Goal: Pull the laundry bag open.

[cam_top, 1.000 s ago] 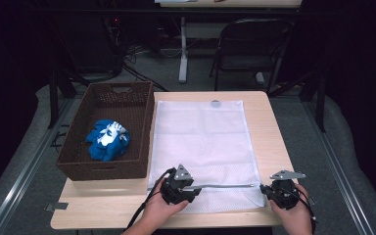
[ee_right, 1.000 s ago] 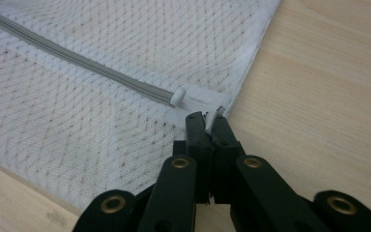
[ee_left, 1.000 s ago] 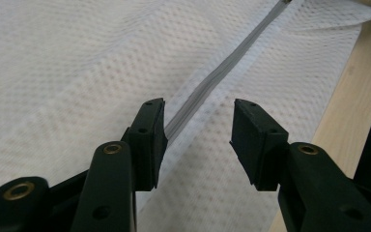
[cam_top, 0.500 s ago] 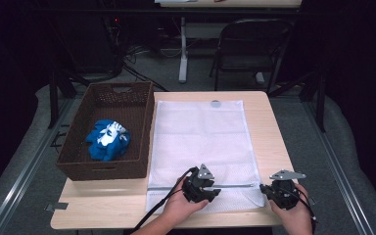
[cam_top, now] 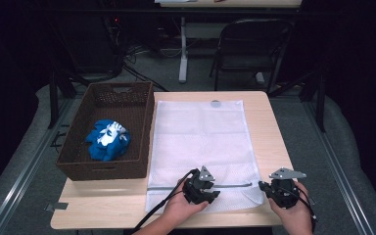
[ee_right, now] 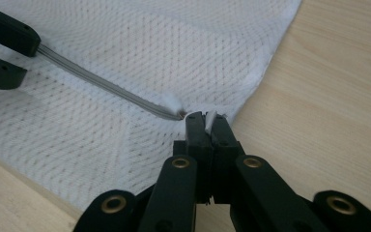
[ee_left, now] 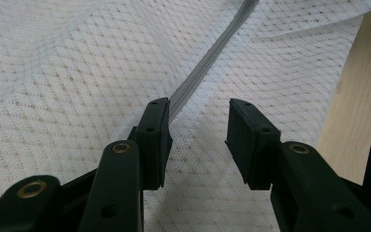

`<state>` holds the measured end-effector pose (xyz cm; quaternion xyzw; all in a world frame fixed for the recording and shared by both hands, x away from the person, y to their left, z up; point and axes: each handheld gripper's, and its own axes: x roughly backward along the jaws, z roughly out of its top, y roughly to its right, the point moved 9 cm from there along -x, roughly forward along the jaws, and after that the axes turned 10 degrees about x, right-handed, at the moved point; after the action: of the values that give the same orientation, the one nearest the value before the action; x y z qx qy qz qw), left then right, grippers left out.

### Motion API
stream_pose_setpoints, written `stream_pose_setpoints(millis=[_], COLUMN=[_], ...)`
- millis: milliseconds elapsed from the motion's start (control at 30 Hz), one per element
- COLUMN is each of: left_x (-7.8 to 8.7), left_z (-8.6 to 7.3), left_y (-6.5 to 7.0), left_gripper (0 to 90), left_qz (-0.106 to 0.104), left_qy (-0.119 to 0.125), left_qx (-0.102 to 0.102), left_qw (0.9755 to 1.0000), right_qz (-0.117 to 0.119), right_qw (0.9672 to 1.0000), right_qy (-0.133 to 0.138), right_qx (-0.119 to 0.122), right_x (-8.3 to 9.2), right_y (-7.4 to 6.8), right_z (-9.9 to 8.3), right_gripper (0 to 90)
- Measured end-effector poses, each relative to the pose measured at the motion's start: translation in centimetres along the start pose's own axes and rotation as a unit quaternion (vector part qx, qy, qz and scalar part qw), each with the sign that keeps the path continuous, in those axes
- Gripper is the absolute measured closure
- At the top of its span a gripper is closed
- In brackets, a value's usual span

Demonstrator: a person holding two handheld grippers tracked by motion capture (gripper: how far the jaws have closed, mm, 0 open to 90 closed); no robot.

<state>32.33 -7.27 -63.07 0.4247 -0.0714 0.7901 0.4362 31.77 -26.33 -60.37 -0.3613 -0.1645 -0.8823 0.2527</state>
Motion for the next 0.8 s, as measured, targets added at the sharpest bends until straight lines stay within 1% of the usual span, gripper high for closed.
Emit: stream_pose_setpoints(millis=[133, 333, 367, 467, 533, 600, 800], left_x=[-0.2, -0.5, -0.5, -0.6, -0.7, -0.7, -0.8], left_z=[-0.2, -0.6, -0.6, -0.5, -0.6, -0.5, -0.5], left_y=[-0.2, -0.3, -0.3, -0.3, -0.3, -0.2, -0.2], left_gripper=[60.1, 59.7, 59.7, 59.5, 59.5, 59.4, 59.2], left_qz=[0.001, 0.003, 0.002, 0.002, 0.003, 0.001, 0.002], left_qy=[-0.003, -0.007, -0.007, -0.006, -0.006, -0.004, -0.004], left_qx=[0.001, 0.000, 0.001, 0.003, 0.002, 0.005, 0.005], left_qw=[1.0000, 1.0000, 1.0000, 1.0000, 1.0000, 1.0000, 1.0000], right_qz=[0.008, 0.021, 0.022, 0.030, 0.032, 0.034, 0.048], right_qw=[0.9999, 0.9996, 0.9994, 0.9990, 0.9988, 0.9985, 0.9971], right_qy=[0.011, 0.021, 0.025, 0.032, 0.036, 0.042, 0.057], right_qx=[0.003, -0.005, -0.001, 0.000, 0.006, 0.007, 0.011], right_x=[0.3, 0.7, 0.8, 1.1, 1.2, 1.3, 1.5], right_y=[-0.2, -0.4, -0.4, -0.6, -0.8, -1.0, -1.8], right_z=[0.7, 1.4, 1.6, 2.2, 2.6, 3.0, 4.3], right_gripper=[89.6, 89.6, 89.6, 89.7, 89.7, 89.7, 89.7])
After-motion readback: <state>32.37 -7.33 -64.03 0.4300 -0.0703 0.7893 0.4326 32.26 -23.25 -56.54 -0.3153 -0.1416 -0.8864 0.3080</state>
